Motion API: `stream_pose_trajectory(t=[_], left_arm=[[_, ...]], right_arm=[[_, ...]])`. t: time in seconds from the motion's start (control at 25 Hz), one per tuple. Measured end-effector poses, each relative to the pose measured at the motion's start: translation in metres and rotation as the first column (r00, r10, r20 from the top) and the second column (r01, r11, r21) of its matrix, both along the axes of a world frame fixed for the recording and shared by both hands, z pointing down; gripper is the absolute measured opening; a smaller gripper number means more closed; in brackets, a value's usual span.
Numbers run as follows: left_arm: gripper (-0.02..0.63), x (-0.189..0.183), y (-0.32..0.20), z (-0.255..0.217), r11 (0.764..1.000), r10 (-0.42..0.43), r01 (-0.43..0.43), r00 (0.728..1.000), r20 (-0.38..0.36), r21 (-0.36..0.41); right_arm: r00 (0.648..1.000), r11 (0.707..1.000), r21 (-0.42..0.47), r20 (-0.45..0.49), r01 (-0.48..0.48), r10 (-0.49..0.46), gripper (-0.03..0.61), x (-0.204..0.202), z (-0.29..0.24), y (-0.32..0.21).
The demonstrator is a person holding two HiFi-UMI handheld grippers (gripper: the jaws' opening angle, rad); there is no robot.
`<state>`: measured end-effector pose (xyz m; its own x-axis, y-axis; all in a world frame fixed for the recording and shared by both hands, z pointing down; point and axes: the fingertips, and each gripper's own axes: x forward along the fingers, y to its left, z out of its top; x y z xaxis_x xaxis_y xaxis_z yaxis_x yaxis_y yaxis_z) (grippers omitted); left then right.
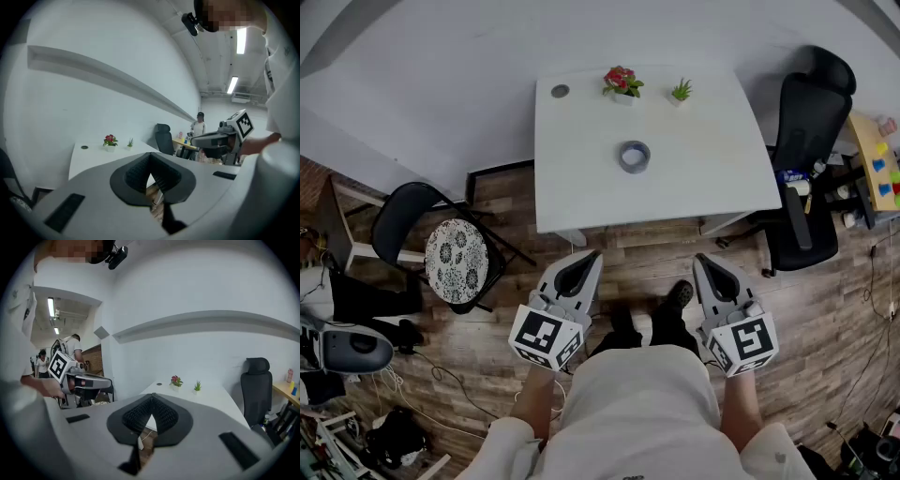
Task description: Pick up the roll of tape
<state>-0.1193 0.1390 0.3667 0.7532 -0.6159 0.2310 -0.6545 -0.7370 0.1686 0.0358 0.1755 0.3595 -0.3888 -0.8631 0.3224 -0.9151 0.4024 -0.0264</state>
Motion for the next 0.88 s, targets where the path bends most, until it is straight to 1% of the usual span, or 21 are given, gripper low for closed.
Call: stream_pose_trajectory(t=[0.16, 0.32, 0.48, 0.6, 0.76, 0.88], left_arm=[[0.017, 0.016, 0.013, -0.001, 0.997, 0.075, -0.075, 0.997, 0.018, 0.009], [0.017, 0.021, 0.019, 0.004, 0.994, 0.105, -0.108, 0.99, 0.094, 0.024], [0.017, 0.021, 0.026, 0.006, 0.99, 0.142, -0.143, 0.985, 0.1, 0.0], [0.017, 0.018, 0.029, 0.009, 0.99, 0.144, -0.144, 0.984, 0.108, -0.007], [0.017, 0.016, 0.032, 0.012, 0.992, 0.122, -0.124, 0.984, 0.131, 0.011], [0.017, 0.015, 0.032, 0.015, 0.994, 0.111, -0.112, 0.986, 0.127, 0.002]], right_arm=[[1.0, 1.0, 0.013, -0.001, 0.006, -0.006, 0.003, 0.0, -0.003, 0.003], [1.0, 1.0, 0.008, 0.004, 0.008, -0.008, 0.003, 0.001, 0.0, 0.007], [0.999, 1.0, 0.003, 0.047, -0.002, 0.002, 0.005, -0.001, 0.002, 0.007], [0.998, 1.0, -0.003, 0.059, -0.011, 0.011, 0.005, -0.002, 0.002, 0.009], [0.998, 1.0, -0.015, 0.06, -0.007, 0.008, 0.006, -0.004, 0.007, 0.014], [0.998, 1.0, -0.023, 0.066, 0.007, -0.006, 0.006, -0.008, 0.01, 0.016]])
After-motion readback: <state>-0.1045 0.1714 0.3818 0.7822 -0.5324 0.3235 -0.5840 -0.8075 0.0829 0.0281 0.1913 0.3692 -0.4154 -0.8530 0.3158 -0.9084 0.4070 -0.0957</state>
